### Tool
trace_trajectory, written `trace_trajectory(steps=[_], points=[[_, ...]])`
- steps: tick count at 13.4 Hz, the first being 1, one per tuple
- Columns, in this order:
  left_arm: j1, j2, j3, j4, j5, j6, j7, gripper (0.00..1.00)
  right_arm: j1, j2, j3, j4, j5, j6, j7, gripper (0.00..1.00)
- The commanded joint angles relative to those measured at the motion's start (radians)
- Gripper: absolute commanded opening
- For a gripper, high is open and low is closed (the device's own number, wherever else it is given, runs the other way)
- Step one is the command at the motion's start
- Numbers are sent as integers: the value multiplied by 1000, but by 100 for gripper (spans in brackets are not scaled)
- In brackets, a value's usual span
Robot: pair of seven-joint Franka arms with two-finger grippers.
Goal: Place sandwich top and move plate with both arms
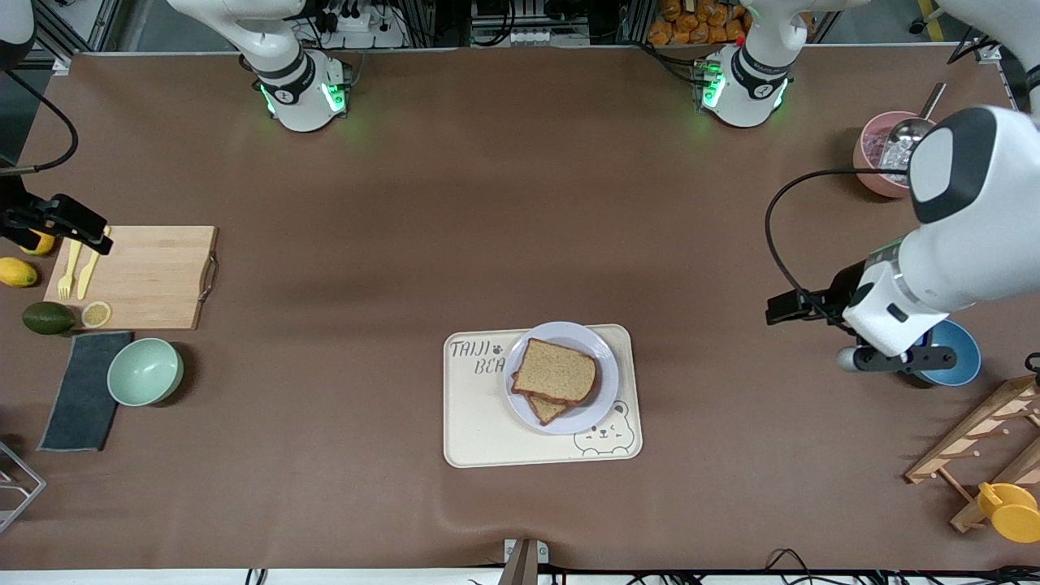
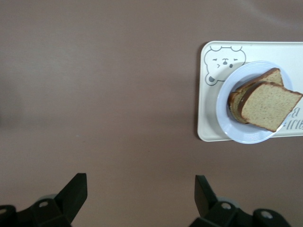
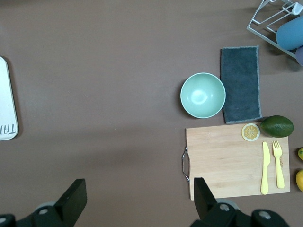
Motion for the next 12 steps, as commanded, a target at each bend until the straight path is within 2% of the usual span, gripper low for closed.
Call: trace_trajectory(steps=[1,7,10,12], points=[[0,-21,-6,-7,83,-17,-5,100,-16,7,11,17,-1,-11,0,100],[20,-70,5,-5,89,-29,-1,100,-16,8,11,17,-1,-9,1,100],[77,-119,-14,-7,81,-41,-2,100,-16,8,11,17,1,-9,0,100],[69,-180,-4,-11,89,-101,-12,100,-18,8,11,17,1,-9,1,100]])
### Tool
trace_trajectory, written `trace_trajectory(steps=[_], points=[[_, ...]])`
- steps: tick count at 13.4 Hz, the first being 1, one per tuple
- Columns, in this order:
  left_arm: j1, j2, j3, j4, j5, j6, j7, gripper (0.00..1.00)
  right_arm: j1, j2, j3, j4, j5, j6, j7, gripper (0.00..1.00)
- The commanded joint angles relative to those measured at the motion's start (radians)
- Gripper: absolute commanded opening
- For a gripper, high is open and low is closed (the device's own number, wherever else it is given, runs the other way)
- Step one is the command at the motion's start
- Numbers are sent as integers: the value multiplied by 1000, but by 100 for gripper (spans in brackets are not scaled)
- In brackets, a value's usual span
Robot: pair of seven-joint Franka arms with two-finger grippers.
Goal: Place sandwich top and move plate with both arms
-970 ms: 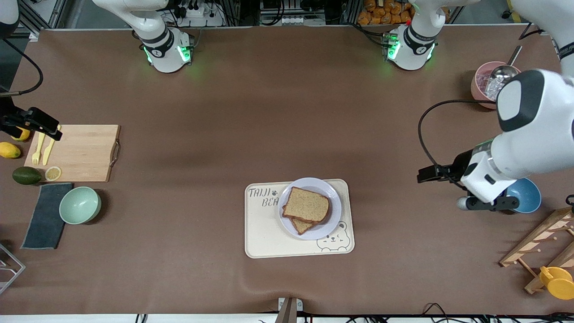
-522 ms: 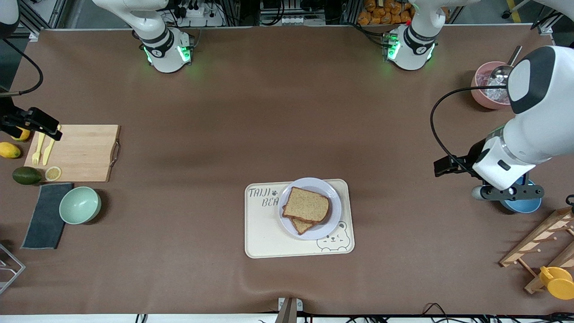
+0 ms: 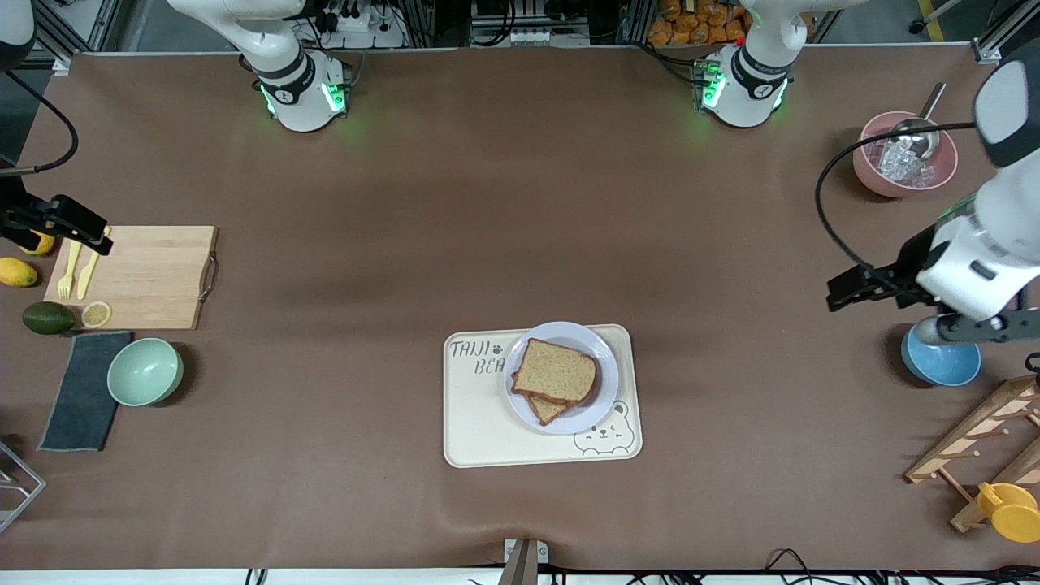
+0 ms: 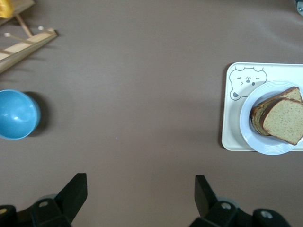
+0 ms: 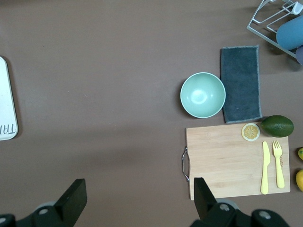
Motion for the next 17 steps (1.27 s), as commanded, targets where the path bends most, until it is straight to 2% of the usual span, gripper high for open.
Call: trace_trajectory(steps=[1,5,9,13,15,17], points=[[6,-85,-1,-25,25,-56,-4,100,-17,7,11,17,1,-9,1,100],[-94,-200,140,-114,23,-100,16,100,-17,7,11,16,1,-9,0,100],[-120,-231,159,-137,12,-122,20,100,-17,10,11,17,-1,-9,0,100],[-125,-298,180,-220,9,-101,23,100,-27,11,11,17,1,-9,0,100],[-125,-295,188,-209,-5,-96,23,100,-27,11,9,17,1,-8,0,100],[-146,-292,234,-206,-8,-81,49,100,-25,11,11,17,1,-8,0,100]])
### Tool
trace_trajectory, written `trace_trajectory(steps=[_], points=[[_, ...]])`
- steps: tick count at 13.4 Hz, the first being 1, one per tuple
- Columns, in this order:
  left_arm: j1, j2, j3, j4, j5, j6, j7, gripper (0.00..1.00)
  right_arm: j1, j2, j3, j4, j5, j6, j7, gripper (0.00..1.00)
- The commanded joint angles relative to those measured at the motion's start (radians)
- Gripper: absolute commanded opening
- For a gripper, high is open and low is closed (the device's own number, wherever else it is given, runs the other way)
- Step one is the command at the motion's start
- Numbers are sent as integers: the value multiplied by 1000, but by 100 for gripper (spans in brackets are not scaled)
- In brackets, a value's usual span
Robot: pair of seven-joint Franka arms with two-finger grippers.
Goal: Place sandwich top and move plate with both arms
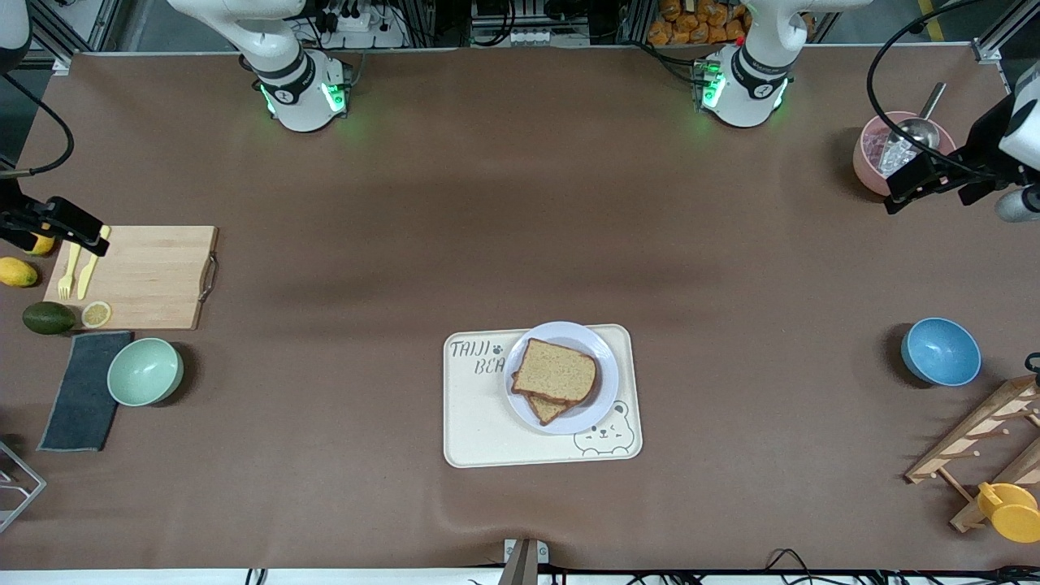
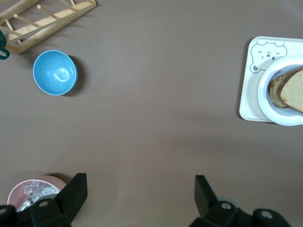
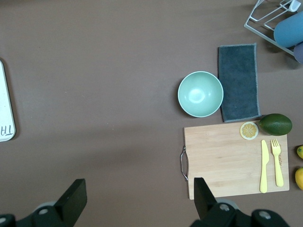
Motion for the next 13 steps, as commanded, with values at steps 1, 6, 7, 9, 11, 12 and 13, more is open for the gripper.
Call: trace_trajectory(steps=[1,6,7,9,11,12,13], points=[[-34,-25,47,-29,-12,27,49,100,-15,8,12,17,1,-8,0,100],[-47,-33,64,-48,-21,16,50,100,-15,8,11,17,1,-6,0,100],[-47,-34,64,-61,-21,21,50,100,-17,8,11,17,1,-6,0,100],[-52,-33,64,-68,-34,25,50,100,-17,6,11,17,1,-6,0,100],[-69,-23,63,-68,-40,24,50,100,-17,8,11,17,1,-6,0,100],[-69,-10,63,-55,-38,25,50,100,-17,6,11,17,1,-6,0,100],[-70,1,63,-46,-34,24,50,100,-17,8,11,17,1,-6,0,100]])
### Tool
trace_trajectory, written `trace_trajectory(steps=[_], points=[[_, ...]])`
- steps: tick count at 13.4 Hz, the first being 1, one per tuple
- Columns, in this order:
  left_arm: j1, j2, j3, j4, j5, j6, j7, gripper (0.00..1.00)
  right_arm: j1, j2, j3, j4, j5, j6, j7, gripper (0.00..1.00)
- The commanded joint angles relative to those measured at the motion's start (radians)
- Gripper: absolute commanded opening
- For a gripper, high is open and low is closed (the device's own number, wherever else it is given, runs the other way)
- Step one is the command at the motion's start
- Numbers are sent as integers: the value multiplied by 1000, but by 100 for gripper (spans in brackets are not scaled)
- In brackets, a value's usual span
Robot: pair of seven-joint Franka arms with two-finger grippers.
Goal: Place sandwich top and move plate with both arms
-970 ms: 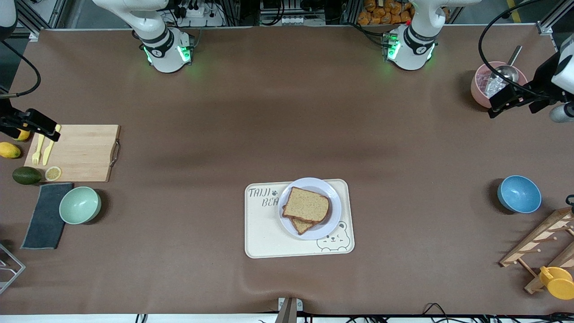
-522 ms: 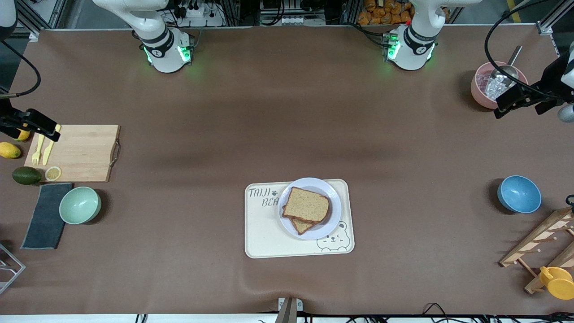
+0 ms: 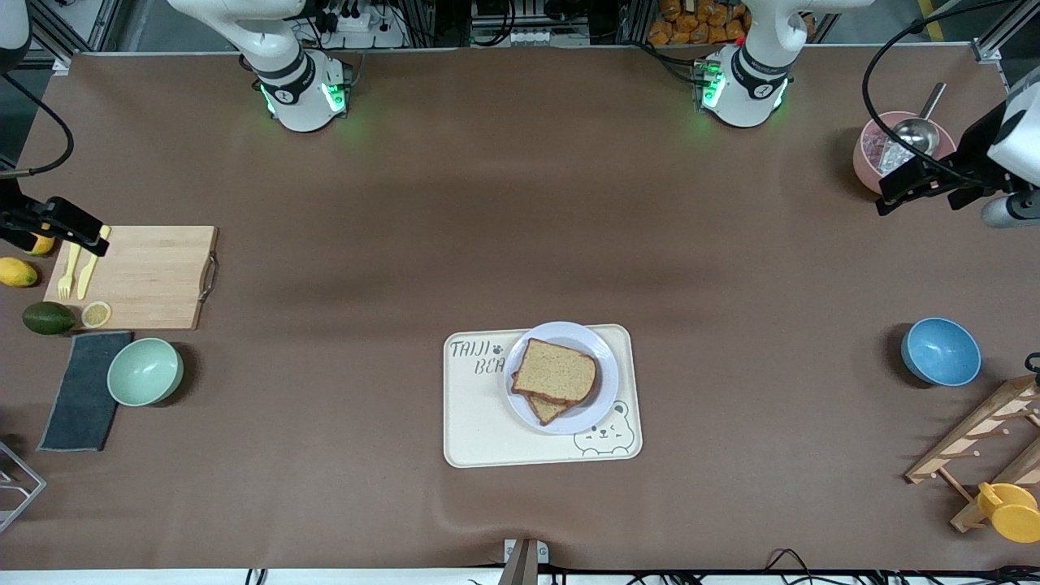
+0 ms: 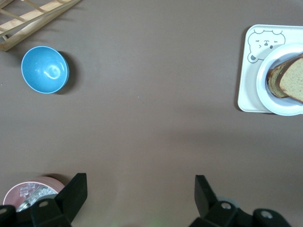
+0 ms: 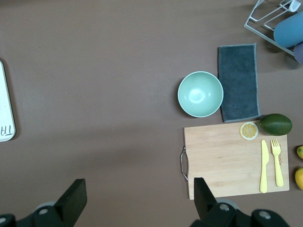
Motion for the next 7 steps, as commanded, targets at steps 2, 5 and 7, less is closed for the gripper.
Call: trace_trajectory(steps=[2,5,7], points=[[-18,1,14,-1,-8,16,15,100,-17,6,11,17,1,-7,0,100],[-18,1,16,-1,-9,14,15,100,-18,8,11,17,1,-7,0,100],[-18,2,16,-4,-8,14,15,100,-20,8,11,17,1,-7,0,100]])
